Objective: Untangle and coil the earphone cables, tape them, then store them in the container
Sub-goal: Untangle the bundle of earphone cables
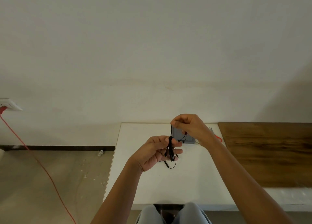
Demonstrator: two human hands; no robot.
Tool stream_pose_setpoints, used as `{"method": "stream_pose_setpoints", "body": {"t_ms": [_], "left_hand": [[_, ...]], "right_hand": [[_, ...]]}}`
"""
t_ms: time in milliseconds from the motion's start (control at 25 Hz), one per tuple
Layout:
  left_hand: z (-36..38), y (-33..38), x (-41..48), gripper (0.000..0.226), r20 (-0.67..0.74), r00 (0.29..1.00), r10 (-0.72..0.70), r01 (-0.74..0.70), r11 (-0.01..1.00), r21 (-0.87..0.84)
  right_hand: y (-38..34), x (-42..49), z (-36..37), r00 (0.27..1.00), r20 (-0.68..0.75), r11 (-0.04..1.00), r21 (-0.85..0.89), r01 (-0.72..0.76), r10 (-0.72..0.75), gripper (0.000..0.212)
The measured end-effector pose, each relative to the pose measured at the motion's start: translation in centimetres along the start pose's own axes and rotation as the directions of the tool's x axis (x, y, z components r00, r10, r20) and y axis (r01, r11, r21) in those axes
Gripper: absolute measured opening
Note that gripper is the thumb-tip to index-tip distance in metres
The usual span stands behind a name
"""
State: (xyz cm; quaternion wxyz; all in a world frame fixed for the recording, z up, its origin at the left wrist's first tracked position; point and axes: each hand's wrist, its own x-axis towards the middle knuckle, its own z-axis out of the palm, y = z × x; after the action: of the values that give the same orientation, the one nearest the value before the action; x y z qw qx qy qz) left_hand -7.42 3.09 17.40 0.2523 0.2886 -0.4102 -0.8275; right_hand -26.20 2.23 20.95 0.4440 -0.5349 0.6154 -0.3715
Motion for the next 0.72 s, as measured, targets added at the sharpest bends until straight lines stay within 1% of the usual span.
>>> {"method": "stream_pose_setpoints", "body": {"t_ms": [80, 160, 240, 320, 400, 480, 520, 600, 640, 720], "left_hand": [[0.1, 0.1, -0.1, 0.025, -0.019, 0.999, 0.042, -0.043, 0.997, -0.071], [0.0, 0.1, 0.0, 0.027, -0.044, 0.995, 0.090, -0.094, 0.993, -0.076], [0.0, 0.4, 0.2, 0.028, -0.083, 0.990, 0.114, -0.122, 0.988, -0.093], [-0.1, 0.5, 0.5, 0.027, -0.131, 0.983, 0.127, -0.147, 0.977, -0.157], [-0.2, 0.6, 0.7, 0.023, -0.177, 0.972, 0.155, -0.190, 0.960, -0.207], [-0.6, 0.4, 0.9, 0.021, -0.222, 0.960, 0.171, -0.216, 0.957, -0.196], [-0.9, 0.4, 1.0, 0.021, -0.242, 0.955, 0.174, -0.218, 0.960, -0.173], [-1.3, 0.3, 1.0, 0.020, -0.259, 0.951, 0.166, -0.201, 0.973, -0.113], [-1.5, 0.3, 0.9, 0.020, -0.259, 0.953, 0.156, -0.183, 0.980, -0.081], [-1.4, 0.2, 0.8, 0.021, -0.246, 0.959, 0.141, -0.146, 0.989, -0.004]], "right_hand": [[1.5, 0.2, 0.3, 0.995, 0.009, 0.988, 0.119, -0.099, 0.099, 0.011], [3.0, -0.4, 1.2, 0.980, 0.032, 0.958, 0.205, -0.201, 0.199, 0.004], [4.1, -1.4, 2.4, 0.962, 0.063, 0.933, 0.236, -0.273, 0.266, 0.007], [4.7, -2.6, 3.7, 0.954, 0.100, 0.924, 0.237, -0.299, 0.283, 0.010], [5.0, -3.9, 4.7, 0.954, 0.140, 0.927, 0.233, -0.293, 0.266, 0.012], [5.0, -5.1, 5.2, 0.959, 0.153, 0.948, 0.181, -0.263, 0.237, 0.014], [5.0, -5.5, 5.3, 0.965, 0.149, 0.965, 0.116, -0.235, 0.217, 0.015], [4.7, -6.2, 5.2, 0.974, 0.137, 0.983, -0.077, -0.168, 0.178, 0.015], [4.5, -6.5, 5.1, 0.977, 0.141, 0.976, -0.171, -0.135, 0.160, 0.016], [3.8, -6.9, 4.8, 0.980, 0.157, 0.950, -0.303, -0.070, 0.122, 0.015]]}}
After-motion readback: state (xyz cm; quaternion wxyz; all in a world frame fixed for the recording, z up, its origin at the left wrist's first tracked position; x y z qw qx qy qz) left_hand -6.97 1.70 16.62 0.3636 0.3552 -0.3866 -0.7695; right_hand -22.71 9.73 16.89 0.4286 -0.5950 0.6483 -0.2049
